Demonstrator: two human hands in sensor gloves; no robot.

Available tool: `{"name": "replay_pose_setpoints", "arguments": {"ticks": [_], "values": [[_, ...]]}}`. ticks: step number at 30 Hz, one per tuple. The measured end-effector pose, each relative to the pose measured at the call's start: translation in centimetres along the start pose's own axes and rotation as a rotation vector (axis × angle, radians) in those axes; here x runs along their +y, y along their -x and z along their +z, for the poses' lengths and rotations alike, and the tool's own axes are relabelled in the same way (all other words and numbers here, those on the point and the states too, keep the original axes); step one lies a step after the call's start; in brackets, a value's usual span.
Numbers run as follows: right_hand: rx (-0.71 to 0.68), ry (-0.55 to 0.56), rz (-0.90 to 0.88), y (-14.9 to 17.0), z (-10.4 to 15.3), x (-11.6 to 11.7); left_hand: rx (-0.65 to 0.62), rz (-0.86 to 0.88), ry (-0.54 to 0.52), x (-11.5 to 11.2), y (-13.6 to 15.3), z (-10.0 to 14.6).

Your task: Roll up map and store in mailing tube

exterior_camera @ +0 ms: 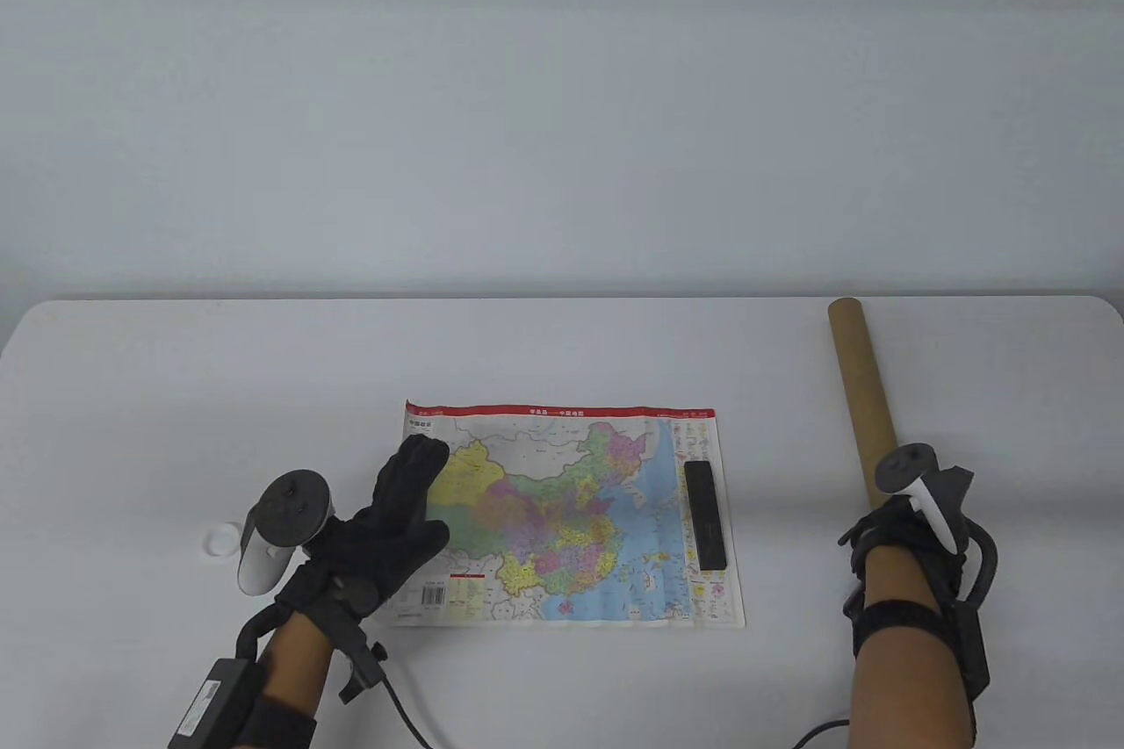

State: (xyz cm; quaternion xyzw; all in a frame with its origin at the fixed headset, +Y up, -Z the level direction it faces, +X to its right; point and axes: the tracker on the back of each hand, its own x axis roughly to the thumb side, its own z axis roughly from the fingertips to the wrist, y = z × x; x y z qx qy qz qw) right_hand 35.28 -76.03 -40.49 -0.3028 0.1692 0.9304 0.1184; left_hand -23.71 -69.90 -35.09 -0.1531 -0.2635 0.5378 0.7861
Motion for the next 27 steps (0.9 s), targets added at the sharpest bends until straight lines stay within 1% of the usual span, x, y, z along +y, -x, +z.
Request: {"name": "replay_pose_setpoints", "arguments": {"ticks": [8,10,12,15,18,19,20,21,22,23,24,25,26,27], "values": [[-0.010,-0.004,-0.015,0.1,0.0,0.0,0.007,-0.001,0.003,-0.1,0.1,0.0],[-0.022,0.020,-0.042,0.1,0.2,-0.3,0.010,0.000,0.000,-0.1,0.1,0.0],[-0.045,0.048,-0.043,0.0,0.8,-1.2,0.011,0.002,-0.008,0.0,0.1,0.0],[-0.111,0.104,-0.063,-0.8,2.0,-3.0,0.039,-0.023,-0.063,0.1,-0.1,0.0],[-0.232,0.178,-0.073,-2.9,4.2,-5.1,0.093,-0.079,-0.190,0.3,-0.2,0.1],[-0.292,0.216,-0.072,-4.0,5.4,-5.9,0.120,-0.118,-0.237,0.3,-0.2,0.1],[-0.337,0.233,-0.074,-4.9,6.3,-6.3,0.153,-0.149,-0.268,0.4,-0.2,0.1],[-0.410,0.250,-0.079,-6.4,7.7,-6.7,0.206,-0.201,-0.314,0.4,-0.1,0.2],[-0.461,0.254,-0.076,-7.6,8.8,-6.9,0.232,-0.236,-0.342,0.4,-0.1,0.1],[-0.542,0.256,-0.067,-9.3,10.4,-7.0,0.282,-0.293,-0.374,0.4,0.1,0.0],[-0.592,0.262,-0.061,-10.5,11.5,-6.9,0.321,-0.327,-0.388,0.5,0.3,0.0],[-0.674,0.265,-0.054,-12.3,13.1,-6.5,0.366,-0.380,-0.400,0.5,0.6,-0.2],[-0.720,0.259,-0.048,-13.6,14.2,-6.1,0.390,-0.410,-0.405,0.5,0.8,-0.4],[-0.789,0.237,-0.043,-15.4,15.6,-5.3,0.440,-0.456,-0.413,0.4,1.2,-0.6]]}}
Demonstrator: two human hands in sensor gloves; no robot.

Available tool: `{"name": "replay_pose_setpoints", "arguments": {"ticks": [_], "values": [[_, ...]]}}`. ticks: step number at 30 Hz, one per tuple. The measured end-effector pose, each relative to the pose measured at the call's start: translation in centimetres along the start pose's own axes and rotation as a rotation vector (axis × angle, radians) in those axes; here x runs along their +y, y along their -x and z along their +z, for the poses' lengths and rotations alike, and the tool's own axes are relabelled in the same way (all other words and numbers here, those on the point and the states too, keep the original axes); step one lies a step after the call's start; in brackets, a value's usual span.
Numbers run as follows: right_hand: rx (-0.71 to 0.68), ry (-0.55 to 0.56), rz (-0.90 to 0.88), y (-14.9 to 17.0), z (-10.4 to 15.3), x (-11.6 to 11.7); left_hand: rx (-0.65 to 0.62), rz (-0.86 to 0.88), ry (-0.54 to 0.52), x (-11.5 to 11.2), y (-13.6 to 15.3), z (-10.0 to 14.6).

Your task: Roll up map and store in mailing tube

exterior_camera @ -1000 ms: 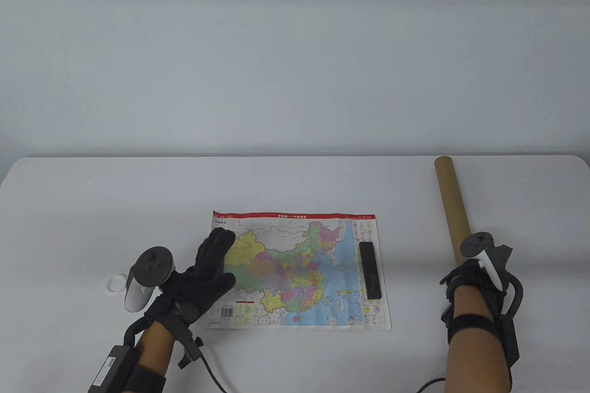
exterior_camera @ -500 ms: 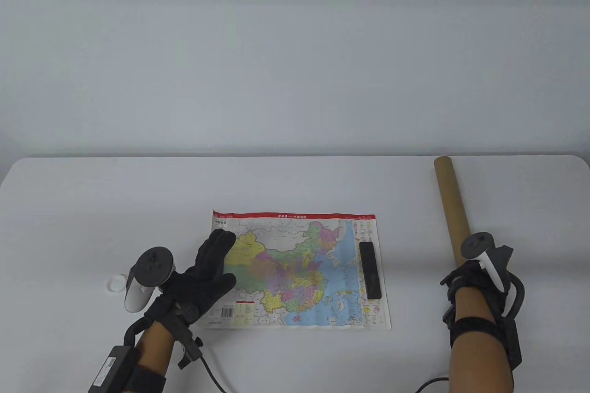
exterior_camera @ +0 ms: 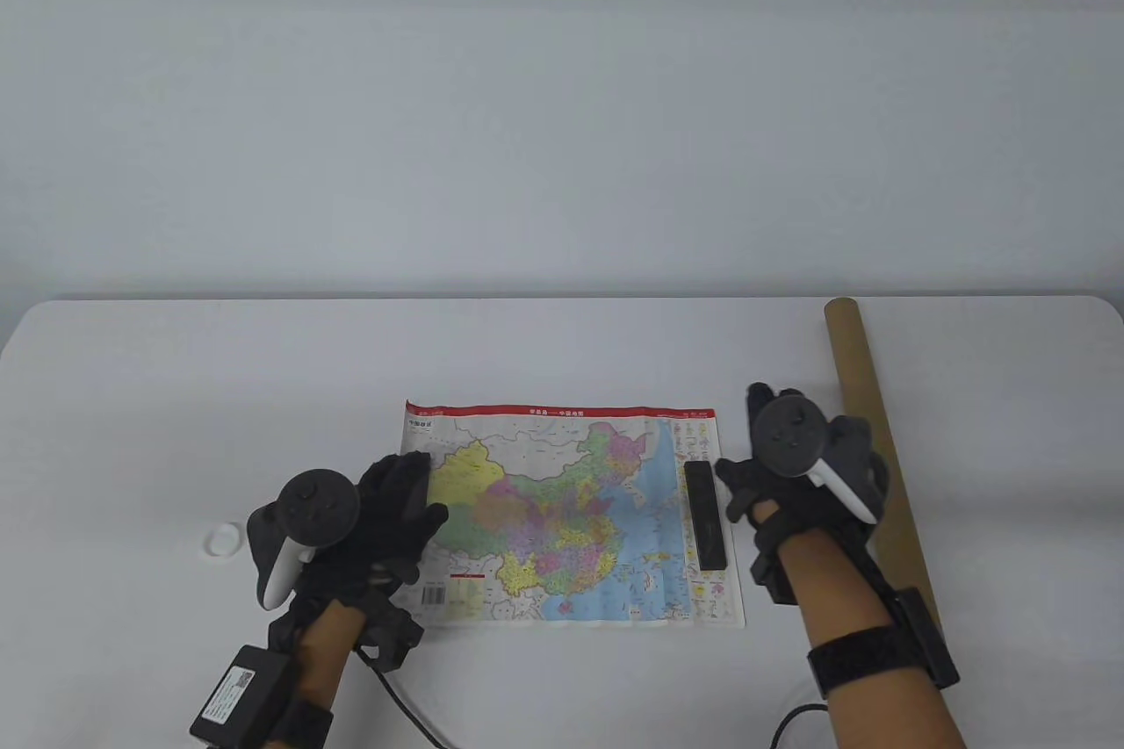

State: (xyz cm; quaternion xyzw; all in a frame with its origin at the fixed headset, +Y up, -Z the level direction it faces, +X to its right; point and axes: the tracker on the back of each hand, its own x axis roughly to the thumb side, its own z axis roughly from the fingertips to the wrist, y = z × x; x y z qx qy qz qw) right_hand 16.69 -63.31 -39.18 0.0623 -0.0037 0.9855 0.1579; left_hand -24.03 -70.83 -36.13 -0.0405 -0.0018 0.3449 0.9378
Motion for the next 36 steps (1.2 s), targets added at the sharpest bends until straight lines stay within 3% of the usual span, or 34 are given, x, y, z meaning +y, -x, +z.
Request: {"name": "replay_pose_setpoints", "arguments": {"ticks": [3,8,13,16,20,24,36], "values": [[-0.120,-0.083,-0.014,-4.9,-0.5,2.6,0.047,-0.128,0.034,-0.9,0.5,-0.9],[-0.234,-0.276,0.006,-10.4,-1.5,9.7,0.177,-0.317,0.088,-2.5,1.3,-2.3],[-0.243,-0.416,0.053,-12.0,-1.8,15.5,0.310,-0.461,0.172,-4.1,1.0,-3.6],[-0.230,-0.458,0.054,-12.1,-1.7,17.5,0.365,-0.553,0.186,-5.3,0.6,-4.1],[-0.254,-0.464,0.130,-12.3,-1.3,18.5,0.434,-0.680,0.101,-6.1,-0.1,-4.5],[-0.241,-0.486,0.102,-12.3,-1.3,18.7,0.505,-0.649,0.100,-6.0,-0.2,-4.8],[-0.228,-0.503,0.118,-12.4,-1.3,18.5,0.469,-0.294,0.026,-0.9,0.2,-3.6]]}}
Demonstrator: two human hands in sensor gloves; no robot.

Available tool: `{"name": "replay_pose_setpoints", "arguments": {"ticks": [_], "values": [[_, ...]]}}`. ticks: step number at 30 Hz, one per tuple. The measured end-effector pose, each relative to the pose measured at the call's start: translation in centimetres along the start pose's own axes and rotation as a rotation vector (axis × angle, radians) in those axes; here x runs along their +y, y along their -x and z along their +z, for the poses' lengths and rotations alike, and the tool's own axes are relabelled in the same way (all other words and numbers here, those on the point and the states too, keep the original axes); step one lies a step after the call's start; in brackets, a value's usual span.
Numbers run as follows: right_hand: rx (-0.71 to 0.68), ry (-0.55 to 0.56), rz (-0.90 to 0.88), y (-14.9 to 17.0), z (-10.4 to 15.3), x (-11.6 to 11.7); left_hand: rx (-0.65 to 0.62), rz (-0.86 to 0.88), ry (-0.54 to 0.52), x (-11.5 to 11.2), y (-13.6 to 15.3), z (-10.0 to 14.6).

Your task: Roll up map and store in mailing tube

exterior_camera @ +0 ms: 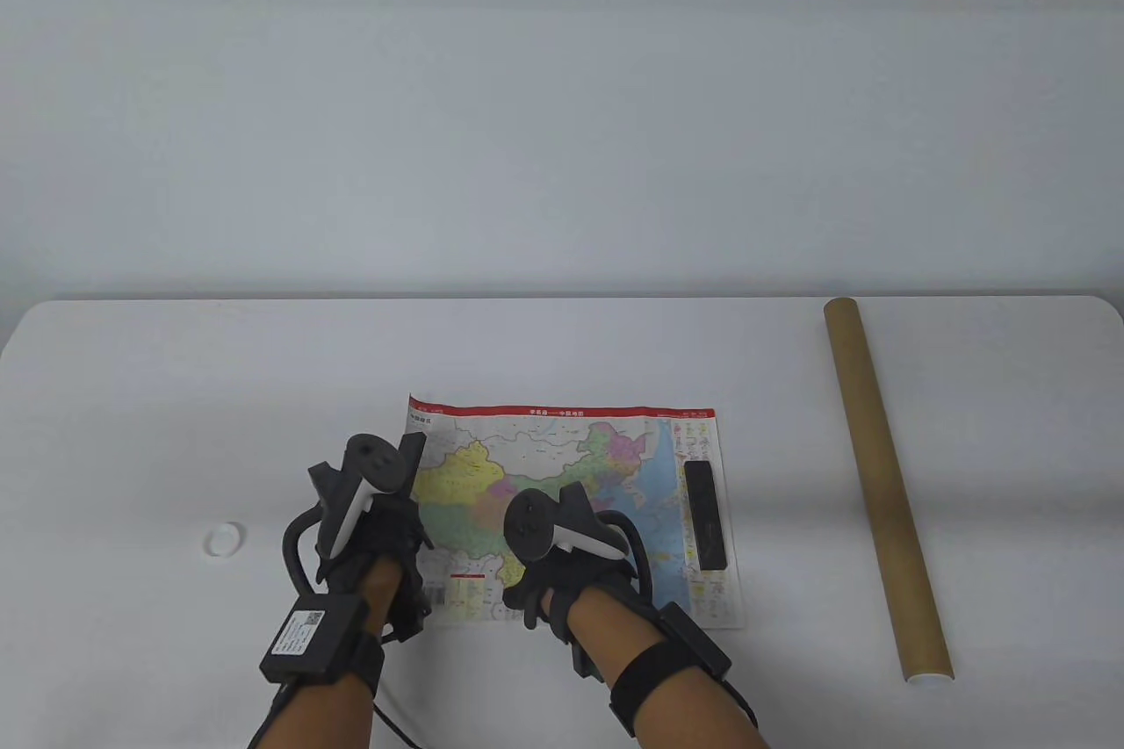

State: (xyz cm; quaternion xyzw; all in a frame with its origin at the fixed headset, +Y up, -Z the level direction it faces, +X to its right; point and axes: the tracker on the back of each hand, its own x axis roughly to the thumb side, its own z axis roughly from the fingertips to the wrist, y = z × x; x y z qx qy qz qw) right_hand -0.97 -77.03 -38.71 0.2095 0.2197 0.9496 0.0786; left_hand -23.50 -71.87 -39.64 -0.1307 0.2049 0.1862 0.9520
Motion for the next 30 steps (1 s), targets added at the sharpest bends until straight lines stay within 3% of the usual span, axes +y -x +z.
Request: {"name": "replay_pose_setpoints", "arguments": {"ticks": [1,9,17,23,30], "values": [[0.000,-0.001,0.000,0.0,0.0,0.0,0.003,0.029,0.026,0.5,0.3,0.0],[0.005,-0.004,-0.003,0.0,0.0,0.0,0.074,-0.015,-0.078,3.0,3.8,-1.2],[0.009,-0.010,0.001,-0.1,-0.1,-0.1,0.164,-0.155,-0.089,1.6,6.4,-2.6],[0.013,-0.013,0.003,-0.2,0.0,-0.1,0.181,-0.193,-0.051,0.6,6.7,-3.1],[0.011,-0.014,0.003,-0.2,-0.1,-0.1,0.176,-0.225,-0.088,-0.4,6.9,-3.0]]}}
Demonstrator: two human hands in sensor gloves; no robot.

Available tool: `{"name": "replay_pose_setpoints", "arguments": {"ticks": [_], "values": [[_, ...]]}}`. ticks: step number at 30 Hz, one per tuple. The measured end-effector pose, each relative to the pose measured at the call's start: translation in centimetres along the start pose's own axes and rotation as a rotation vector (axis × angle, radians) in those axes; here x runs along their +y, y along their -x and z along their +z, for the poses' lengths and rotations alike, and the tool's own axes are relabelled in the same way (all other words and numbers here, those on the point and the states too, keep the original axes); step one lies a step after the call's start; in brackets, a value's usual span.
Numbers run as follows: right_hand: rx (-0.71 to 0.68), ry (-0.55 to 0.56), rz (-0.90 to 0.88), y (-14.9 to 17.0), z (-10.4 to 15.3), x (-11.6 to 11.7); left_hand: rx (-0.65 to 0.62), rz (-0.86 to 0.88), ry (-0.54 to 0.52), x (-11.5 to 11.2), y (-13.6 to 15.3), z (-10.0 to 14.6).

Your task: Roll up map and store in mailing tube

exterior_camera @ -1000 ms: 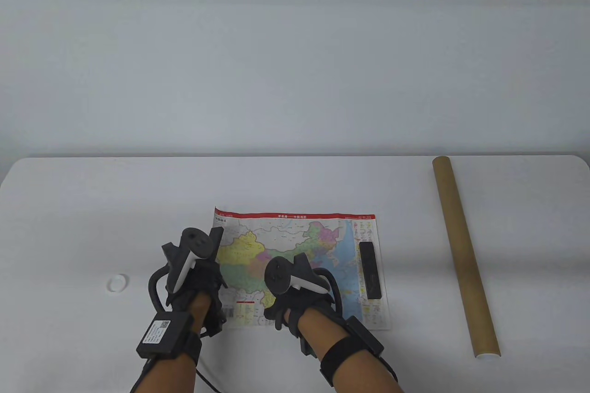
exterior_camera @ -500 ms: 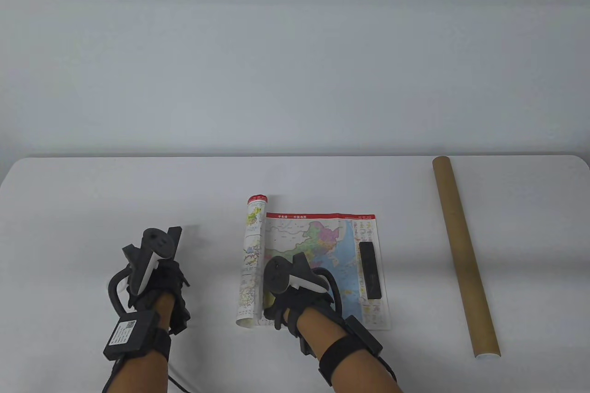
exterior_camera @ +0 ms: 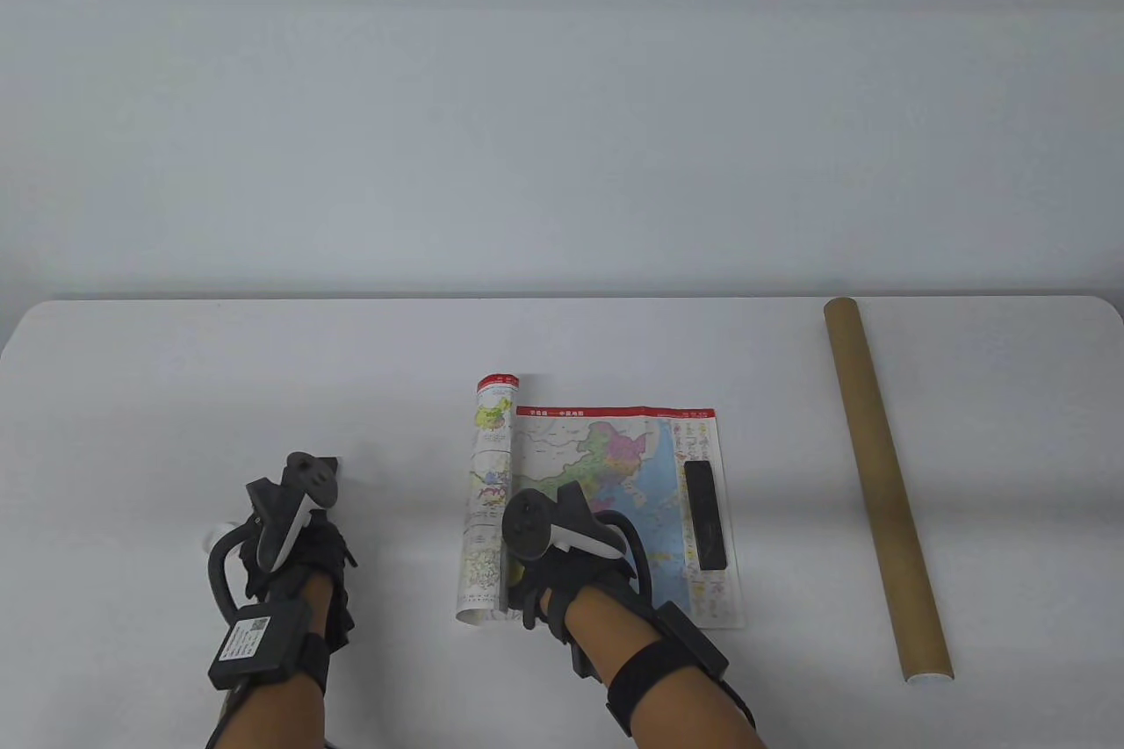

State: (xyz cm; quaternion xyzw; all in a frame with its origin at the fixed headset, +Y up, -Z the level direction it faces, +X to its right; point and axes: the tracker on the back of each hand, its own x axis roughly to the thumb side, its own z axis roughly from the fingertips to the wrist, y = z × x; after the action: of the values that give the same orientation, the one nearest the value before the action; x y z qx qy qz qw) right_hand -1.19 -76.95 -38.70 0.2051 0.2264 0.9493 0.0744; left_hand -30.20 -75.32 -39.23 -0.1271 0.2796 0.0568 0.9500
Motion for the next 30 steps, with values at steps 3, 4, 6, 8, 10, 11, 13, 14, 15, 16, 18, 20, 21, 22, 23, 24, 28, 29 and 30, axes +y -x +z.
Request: {"name": "replay_pose_setpoints", "arguments": {"ticks": [3,4,6,8,10,11,13,14,15,16,18,20,21,22,23,24,28,29,30], "values": [[0.000,0.000,0.000,0.0,0.0,0.0,-0.001,-0.020,0.008,0.0,-0.1,0.0],[-0.001,0.001,-0.001,0.0,0.0,0.0,-0.001,-0.021,0.004,-0.1,-0.1,0.0],[-0.001,0.001,-0.001,0.0,0.0,0.0,-0.003,-0.026,0.000,-0.3,-0.1,0.1],[-0.002,0.002,-0.001,0.0,0.0,0.0,0.006,-0.048,0.022,-0.4,-0.1,0.1],[-0.002,0.001,-0.001,0.0,0.0,0.0,0.004,-0.037,0.029,-0.3,0.0,0.2],[-0.002,0.001,-0.002,0.0,0.0,0.0,0.011,-0.031,0.018,-0.2,0.1,0.4],[-0.001,0.000,-0.002,0.0,0.0,0.1,-0.014,0.005,-0.028,0.5,-0.1,0.8],[-0.001,-0.001,-0.002,0.0,0.0,0.1,-0.054,0.045,-0.032,1.2,-0.5,1.1],[-0.001,-0.001,-0.002,0.0,0.0,0.1,-0.086,0.076,-0.031,1.7,-0.9,1.4],[-0.001,0.000,-0.004,0.1,0.0,0.1,-0.137,0.126,-0.022,2.4,-1.5,1.8],[0.000,-0.001,-0.006,0.1,0.0,0.1,-0.259,0.250,0.013,3.7,-3.1,2.9],[0.000,-0.001,-0.005,0.1,0.0,0.1,-0.368,0.388,0.101,4.3,-4.5,3.7],[-0.001,-0.001,-0.005,0.1,0.0,0.1,-0.426,0.489,0.161,4.5,-5.2,4.1],[-0.001,-0.001,-0.008,0.1,0.0,0.1,-0.493,0.616,0.225,4.4,-6.0,4.4],[-0.001,0.000,-0.009,0.1,0.0,0.1,-0.521,0.718,0.287,4.3,-6.6,4.7],[0.000,0.001,-0.011,0.2,0.0,0.1,-0.561,0.844,0.370,3.9,-7.4,5.1],[-0.002,0.010,-0.018,0.3,0.1,0.1,-0.624,1.109,0.562,2.3,-9.8,6.2],[-0.003,0.010,-0.018,0.4,0.1,0.1,-0.626,1.121,0.589,2.0,-10.1,6.3],[-0.004,0.006,-0.024,0.5,0.1,0.1,-0.628,1.140,0.624,1.4,-10.6,6.4]]}}
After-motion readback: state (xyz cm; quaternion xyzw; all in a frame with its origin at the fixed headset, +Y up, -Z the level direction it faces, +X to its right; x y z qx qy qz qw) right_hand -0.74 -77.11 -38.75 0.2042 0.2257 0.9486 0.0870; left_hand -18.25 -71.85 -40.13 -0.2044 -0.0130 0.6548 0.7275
